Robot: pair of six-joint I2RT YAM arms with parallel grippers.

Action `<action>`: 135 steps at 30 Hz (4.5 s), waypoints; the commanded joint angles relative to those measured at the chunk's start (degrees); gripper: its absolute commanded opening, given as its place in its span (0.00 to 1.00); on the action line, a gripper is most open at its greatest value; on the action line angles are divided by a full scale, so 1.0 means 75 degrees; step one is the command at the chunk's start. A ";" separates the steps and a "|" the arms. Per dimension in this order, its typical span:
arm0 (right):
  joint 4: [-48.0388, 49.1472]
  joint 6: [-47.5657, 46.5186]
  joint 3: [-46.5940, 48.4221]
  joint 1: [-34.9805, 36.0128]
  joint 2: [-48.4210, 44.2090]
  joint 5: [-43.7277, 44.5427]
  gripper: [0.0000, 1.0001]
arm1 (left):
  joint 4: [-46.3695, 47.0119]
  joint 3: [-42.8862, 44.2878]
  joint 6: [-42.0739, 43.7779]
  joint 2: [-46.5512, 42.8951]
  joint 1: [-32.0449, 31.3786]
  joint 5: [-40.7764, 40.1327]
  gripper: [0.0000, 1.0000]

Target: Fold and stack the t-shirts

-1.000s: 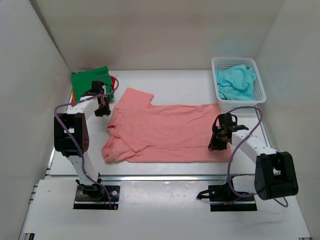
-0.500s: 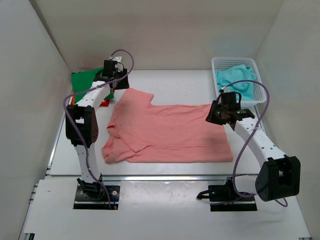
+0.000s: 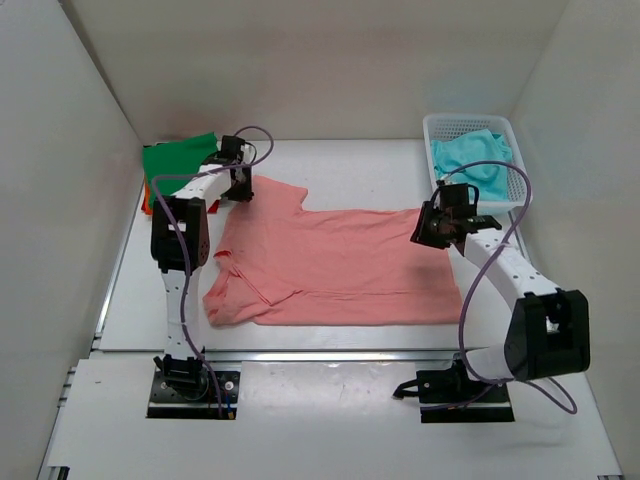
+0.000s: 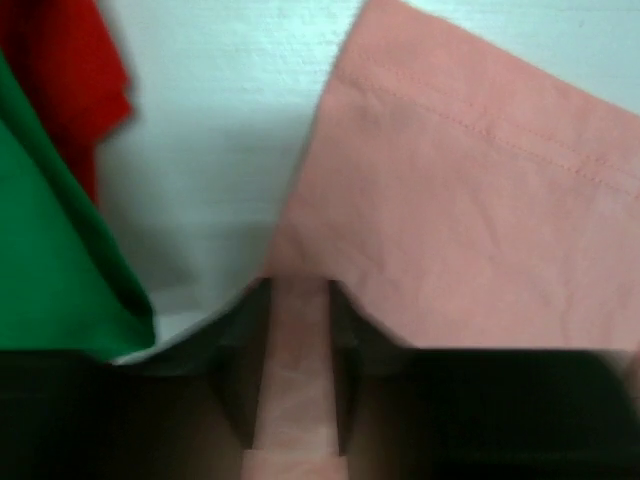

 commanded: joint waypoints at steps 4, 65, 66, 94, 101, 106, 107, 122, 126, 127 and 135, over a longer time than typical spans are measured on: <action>0.1157 -0.0014 0.0771 -0.0250 0.1316 0.1063 0.32 | -0.1078 0.0283 0.0319 0.0164 -0.0071 0.0758 0.00; -0.0693 0.0748 0.5857 -0.0109 0.6650 0.3291 0.00 | -0.0657 -0.2213 -0.0056 -0.2953 0.0690 0.1124 0.00; -0.0705 0.0737 0.5870 -0.0133 0.6605 0.3268 0.00 | -0.0668 -0.2190 -0.0056 -0.2976 0.0702 0.1112 0.00; 0.1849 0.0725 0.0857 0.0020 0.2200 0.2683 0.00 | -0.0001 -0.4496 0.0552 -0.5166 0.0820 0.0903 0.00; 0.1826 0.0854 -0.0234 -0.0039 0.0981 0.2342 0.00 | 0.0210 -0.5692 0.0799 -0.6350 0.0725 0.0913 0.00; 0.1861 0.1017 -0.0868 -0.0086 0.0312 0.2155 0.00 | 0.0374 -0.6513 0.0940 -0.7240 0.0397 0.0960 0.00; 0.1815 0.1006 -0.0984 -0.0063 0.0161 0.2155 0.00 | 0.0525 -0.6723 0.0928 -0.7440 0.0328 0.0971 0.00; 0.1873 0.1393 -0.2438 0.0089 -0.0696 0.1932 0.00 | 0.1405 -0.8833 0.1912 -0.9479 0.0151 0.1206 0.00; 0.1873 0.1486 -0.2719 0.0055 -0.0871 0.1838 0.00 | 0.1639 -0.9103 0.1923 -0.9925 0.0315 0.1521 0.00; 0.1896 0.1533 -0.2813 0.0055 -0.0895 0.1803 0.00 | 0.1652 -0.9173 0.1936 -1.0007 0.0257 0.1534 0.00; 0.1756 0.1897 -0.3083 0.0196 -0.1282 0.1955 0.00 | 0.1477 -0.9338 0.2146 -1.0218 0.0140 0.1779 0.00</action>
